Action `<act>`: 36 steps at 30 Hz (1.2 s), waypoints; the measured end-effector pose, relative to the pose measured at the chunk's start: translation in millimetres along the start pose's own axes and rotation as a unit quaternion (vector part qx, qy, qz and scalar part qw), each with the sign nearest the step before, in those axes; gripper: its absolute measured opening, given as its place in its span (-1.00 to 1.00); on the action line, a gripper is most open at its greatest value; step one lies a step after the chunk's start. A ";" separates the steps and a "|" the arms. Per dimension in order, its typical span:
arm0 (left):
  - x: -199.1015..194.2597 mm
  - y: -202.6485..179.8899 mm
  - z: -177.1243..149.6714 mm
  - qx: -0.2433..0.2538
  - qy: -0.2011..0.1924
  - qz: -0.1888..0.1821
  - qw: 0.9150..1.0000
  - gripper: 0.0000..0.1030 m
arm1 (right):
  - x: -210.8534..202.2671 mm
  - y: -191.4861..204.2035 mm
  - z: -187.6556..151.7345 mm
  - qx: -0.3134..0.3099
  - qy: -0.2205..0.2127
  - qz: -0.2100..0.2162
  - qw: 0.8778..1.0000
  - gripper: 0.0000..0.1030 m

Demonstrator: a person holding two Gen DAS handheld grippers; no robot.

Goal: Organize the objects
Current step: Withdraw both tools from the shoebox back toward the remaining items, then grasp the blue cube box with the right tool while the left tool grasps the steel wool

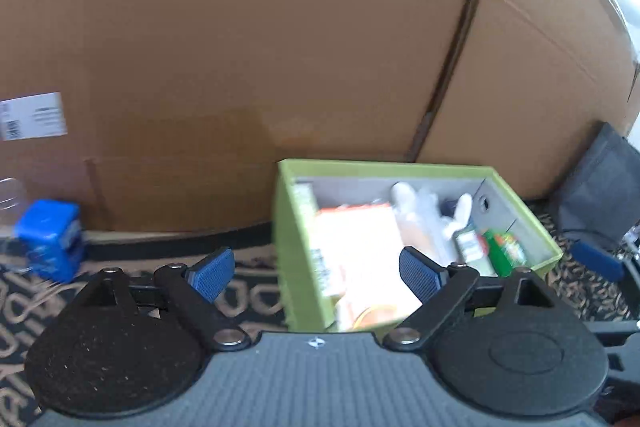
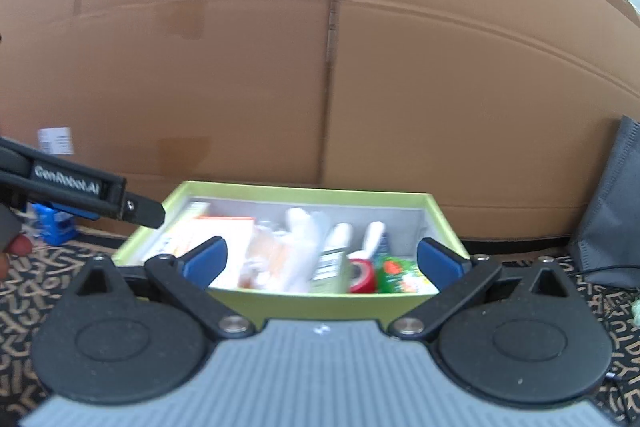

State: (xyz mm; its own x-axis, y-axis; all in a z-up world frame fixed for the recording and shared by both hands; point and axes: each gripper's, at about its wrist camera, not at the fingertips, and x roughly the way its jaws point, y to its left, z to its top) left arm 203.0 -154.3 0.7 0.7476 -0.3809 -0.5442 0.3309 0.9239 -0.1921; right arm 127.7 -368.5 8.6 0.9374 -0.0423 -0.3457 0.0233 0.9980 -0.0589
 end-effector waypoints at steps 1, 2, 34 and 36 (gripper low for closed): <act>-5.0 5.7 -2.8 0.001 0.001 0.006 1.000 0.79 | -4.5 4.2 0.0 -0.001 0.001 0.007 1.000 1.00; -9.4 11.4 -5.3 0.000 0.003 0.011 1.000 0.79 | -7.0 10.1 -0.2 -0.001 0.002 0.015 1.000 1.00; -74.6 288.6 -53.4 -0.112 0.029 0.172 0.978 0.79 | 62.7 261.5 -17.4 -0.079 0.093 0.247 0.961 1.00; -73.8 304.3 -51.4 -0.126 0.025 0.183 0.975 0.79 | 72.8 272.6 -15.1 -0.074 0.094 0.253 0.960 1.00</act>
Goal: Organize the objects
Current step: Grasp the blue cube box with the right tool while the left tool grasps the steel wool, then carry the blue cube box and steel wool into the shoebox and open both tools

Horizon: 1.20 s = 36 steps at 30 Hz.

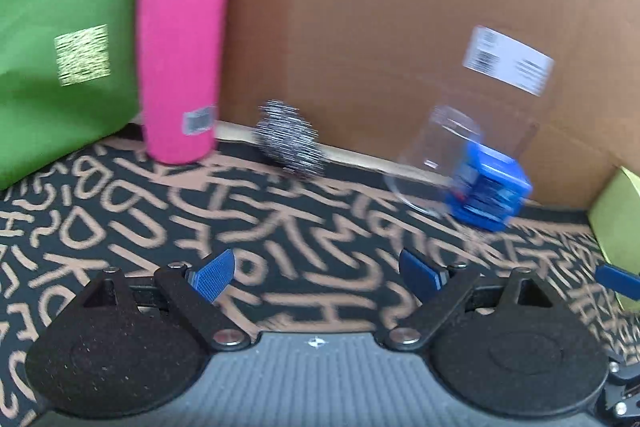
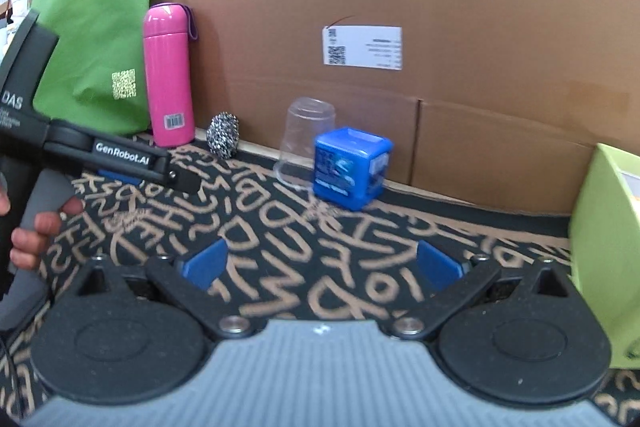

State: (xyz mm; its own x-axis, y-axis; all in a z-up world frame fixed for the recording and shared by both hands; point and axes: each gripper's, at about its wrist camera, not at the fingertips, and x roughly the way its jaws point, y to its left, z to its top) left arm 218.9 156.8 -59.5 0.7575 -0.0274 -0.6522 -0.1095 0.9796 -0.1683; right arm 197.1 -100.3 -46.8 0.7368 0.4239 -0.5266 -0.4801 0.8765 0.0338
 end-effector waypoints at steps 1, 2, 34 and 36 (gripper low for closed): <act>3.1 5.1 3.3 -0.007 -0.003 0.005 1.000 0.79 | 6.0 1.9 2.6 0.003 -0.001 0.003 1.000 1.00; 6.7 9.3 7.7 -0.013 -0.005 0.008 1.000 0.79 | 12.2 3.4 5.6 0.007 -0.003 0.006 1.000 1.00; -10.9 -57.1 -17.0 0.111 0.065 -0.123 0.984 -0.30 | 2.2 -23.2 -12.0 0.052 0.018 -0.031 0.998 0.17; -25.5 -67.1 -33.4 0.122 0.086 -0.155 0.977 -0.30 | -25.7 -20.8 -25.4 0.035 0.029 -0.027 0.999 0.16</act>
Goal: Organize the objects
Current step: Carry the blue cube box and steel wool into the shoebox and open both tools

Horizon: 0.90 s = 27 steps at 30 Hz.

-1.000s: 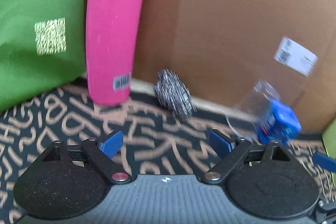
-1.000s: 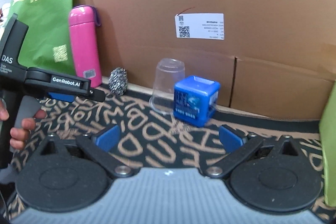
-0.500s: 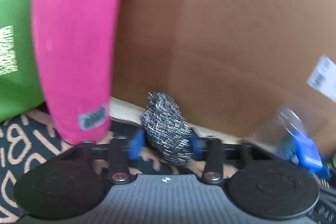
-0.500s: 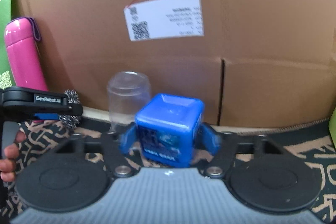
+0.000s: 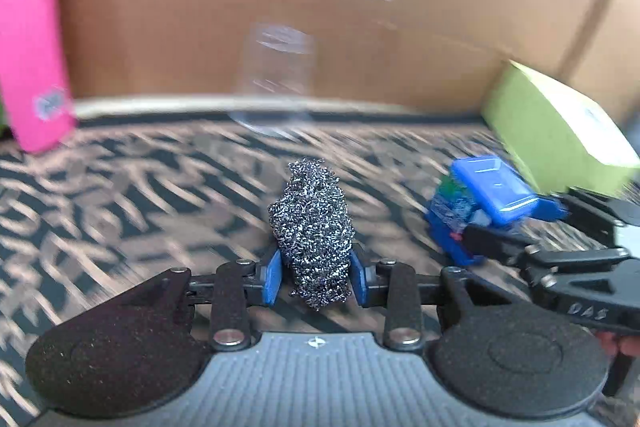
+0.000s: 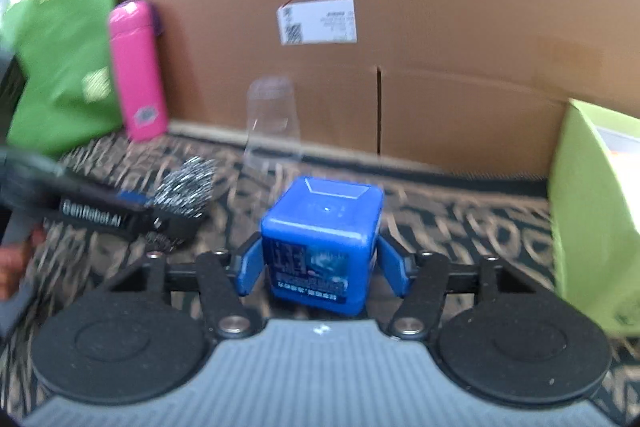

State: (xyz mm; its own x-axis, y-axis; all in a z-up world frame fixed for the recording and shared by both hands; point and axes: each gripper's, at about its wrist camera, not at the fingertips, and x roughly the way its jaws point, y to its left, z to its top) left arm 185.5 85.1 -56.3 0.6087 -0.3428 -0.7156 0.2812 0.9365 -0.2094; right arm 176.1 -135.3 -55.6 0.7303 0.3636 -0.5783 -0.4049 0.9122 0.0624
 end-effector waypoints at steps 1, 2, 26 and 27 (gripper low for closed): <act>-3.8 -14.3 -7.7 0.008 0.007 -0.013 1.000 -0.30 | -14.3 0.6 -7.2 -0.008 0.002 -0.003 1.000 0.16; -7.5 -24.0 -14.7 0.019 0.012 -0.026 0.999 -0.30 | -30.5 -0.2 -17.3 -0.016 0.003 -0.008 1.000 0.16; 9.7 -102.6 -44.4 0.096 0.025 0.007 0.995 -0.01 | -112.0 -16.7 -78.8 0.010 -0.022 -0.040 0.999 0.38; 10.7 -103.0 -44.0 0.097 0.024 0.009 0.995 0.01 | -111.3 -17.1 -79.0 0.010 -0.021 -0.040 0.999 0.32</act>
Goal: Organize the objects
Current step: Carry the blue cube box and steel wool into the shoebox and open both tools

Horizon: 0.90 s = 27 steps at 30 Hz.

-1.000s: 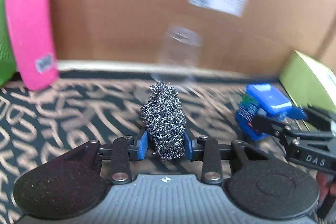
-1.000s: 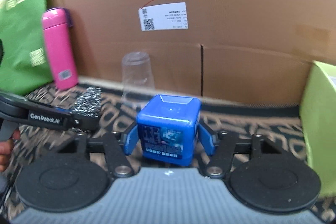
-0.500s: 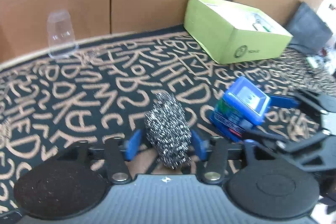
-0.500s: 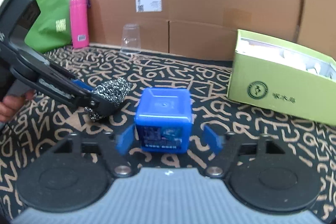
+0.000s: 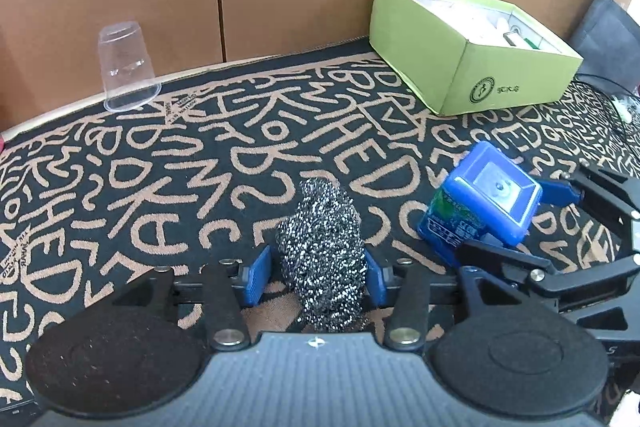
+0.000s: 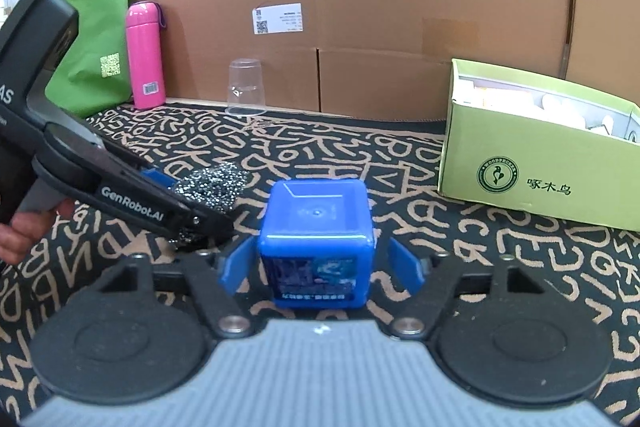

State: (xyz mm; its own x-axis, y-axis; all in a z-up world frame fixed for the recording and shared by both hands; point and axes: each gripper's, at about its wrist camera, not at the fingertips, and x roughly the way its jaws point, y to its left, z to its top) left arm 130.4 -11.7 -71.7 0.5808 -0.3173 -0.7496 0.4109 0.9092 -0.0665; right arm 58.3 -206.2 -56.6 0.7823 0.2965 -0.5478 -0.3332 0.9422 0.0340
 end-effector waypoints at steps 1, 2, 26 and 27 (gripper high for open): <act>1.1 -0.4 0.5 0.001 0.000 0.002 1.000 0.01 | 1.2 -0.5 -0.5 0.000 0.002 0.001 1.000 0.20; 2.1 -1.0 0.7 0.001 -0.001 0.004 1.000 0.01 | 2.9 -1.4 -1.4 -0.001 0.007 0.003 1.000 0.11; -17.4 -126.6 136.9 0.056 -0.132 -0.102 0.984 -0.26 | -66.2 -135.3 65.7 0.009 -0.084 -0.163 0.983 0.06; -11.4 -132.3 146.7 0.054 -0.136 -0.102 0.984 -0.26 | -62.5 -145.3 70.8 0.013 -0.085 -0.178 0.980 0.06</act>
State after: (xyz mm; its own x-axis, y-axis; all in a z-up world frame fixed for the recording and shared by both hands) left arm 172.5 -168.0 42.3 0.6388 -0.5646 -0.5226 0.6022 0.7897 -0.1172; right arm 95.0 -350.6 31.9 0.9241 -0.0328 -0.3808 -0.0110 0.9936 -0.1123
